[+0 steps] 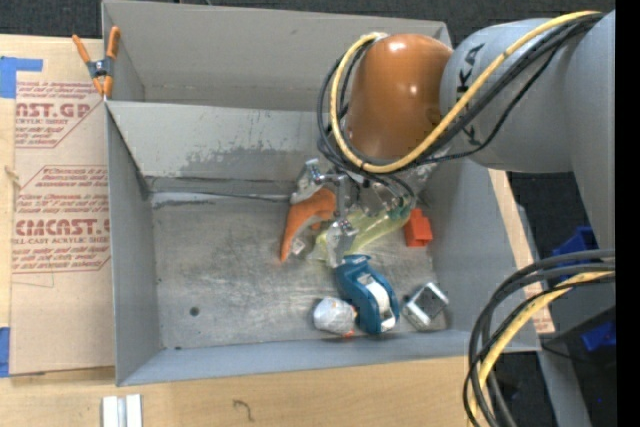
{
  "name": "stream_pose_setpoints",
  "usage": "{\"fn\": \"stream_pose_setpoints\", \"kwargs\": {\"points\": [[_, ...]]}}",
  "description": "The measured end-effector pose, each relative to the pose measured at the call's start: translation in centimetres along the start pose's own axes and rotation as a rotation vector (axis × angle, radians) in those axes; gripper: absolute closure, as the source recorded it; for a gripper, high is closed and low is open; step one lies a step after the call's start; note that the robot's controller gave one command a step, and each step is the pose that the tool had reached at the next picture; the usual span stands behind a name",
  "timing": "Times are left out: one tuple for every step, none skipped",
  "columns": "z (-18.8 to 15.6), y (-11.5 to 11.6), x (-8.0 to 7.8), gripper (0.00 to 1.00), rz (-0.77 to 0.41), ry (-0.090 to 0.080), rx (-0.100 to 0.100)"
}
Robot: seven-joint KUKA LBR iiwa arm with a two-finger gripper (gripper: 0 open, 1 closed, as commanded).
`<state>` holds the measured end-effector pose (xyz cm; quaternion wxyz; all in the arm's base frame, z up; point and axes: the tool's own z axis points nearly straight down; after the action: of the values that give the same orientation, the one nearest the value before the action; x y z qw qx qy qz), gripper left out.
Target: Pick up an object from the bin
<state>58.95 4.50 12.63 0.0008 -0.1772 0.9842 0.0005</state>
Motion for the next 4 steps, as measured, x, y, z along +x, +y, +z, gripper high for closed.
{"fn": "stream_pose_setpoints", "kwargs": {"points": [[2.2, -0.2, -0.2, 0.0, 0.016, -0.004, 0.002], [4.5, -0.3, 0.1, 0.0, -0.132, 0.002, -0.002], [4.3, -0.1, -1.4, 1.0, -0.118, -0.041, 0.006], [4.3, -0.1, -1.4, 1.0, -0.119, -0.041, 0.006]]}}
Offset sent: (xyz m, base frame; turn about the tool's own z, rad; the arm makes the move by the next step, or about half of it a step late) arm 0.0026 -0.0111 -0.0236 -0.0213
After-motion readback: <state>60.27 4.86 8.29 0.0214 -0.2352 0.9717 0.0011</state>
